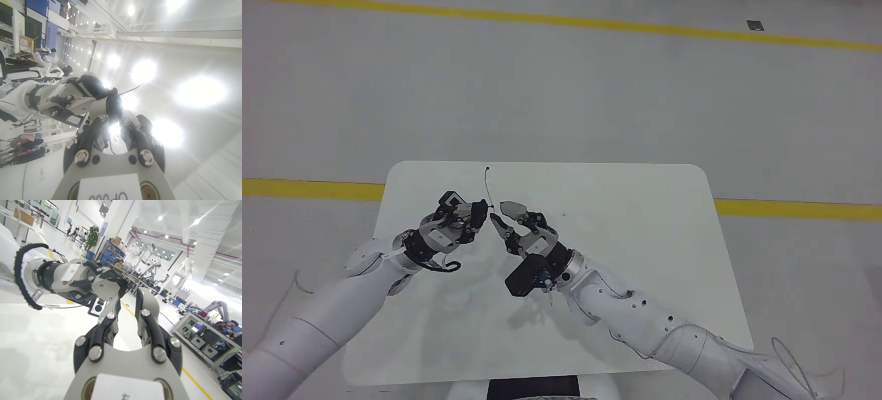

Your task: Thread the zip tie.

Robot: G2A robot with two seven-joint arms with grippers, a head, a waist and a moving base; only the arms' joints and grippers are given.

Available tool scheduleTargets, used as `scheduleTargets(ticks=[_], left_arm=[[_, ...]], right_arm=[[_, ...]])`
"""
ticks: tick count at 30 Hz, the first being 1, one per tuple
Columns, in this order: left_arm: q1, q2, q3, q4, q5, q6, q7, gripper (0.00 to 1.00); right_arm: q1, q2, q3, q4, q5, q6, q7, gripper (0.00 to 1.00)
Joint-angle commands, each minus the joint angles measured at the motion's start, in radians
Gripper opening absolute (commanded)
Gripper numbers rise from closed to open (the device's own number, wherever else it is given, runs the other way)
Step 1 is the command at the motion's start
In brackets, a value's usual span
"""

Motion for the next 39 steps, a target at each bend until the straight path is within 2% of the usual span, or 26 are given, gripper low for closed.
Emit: scheduleTargets(ticks=[1, 16, 22, 31, 37, 39], left_arm=[[0.000, 0.000, 0.000, 0.000, 0.000, 0.000, 0.000, 0.00], [0.000, 0.000, 0.000, 0.000, 0.000, 0.000, 0.000, 0.00], [0.000, 0.000, 0.000, 0.000, 0.000, 0.000, 0.000, 0.00], [0.000, 0.000, 0.000, 0.000, 0.000, 0.000, 0.000, 0.00], [0.000, 0.000, 0.000, 0.000, 0.000, 0.000, 0.000, 0.00], [0.000, 0.000, 0.000, 0.000, 0.000, 0.000, 0.000, 0.00]], right_arm=[[0.000, -0.001, 0.001, 0.002, 0.000, 0.000, -0.001, 0.20], [0.030, -0.003, -0.041, 0.007, 0.000, 0.000, 0.005, 0.24], [0.032, -0.003, -0.034, 0.004, 0.000, 0.000, -0.005, 0.25], [0.021, -0.001, -0.012, 0.000, 0.000, 0.000, -0.022, 0.23], [0.017, 0.001, -0.011, 0.000, 0.000, 0.000, -0.020, 0.15], [0.018, 0.001, -0.013, 0.000, 0.000, 0.000, -0.016, 0.15]])
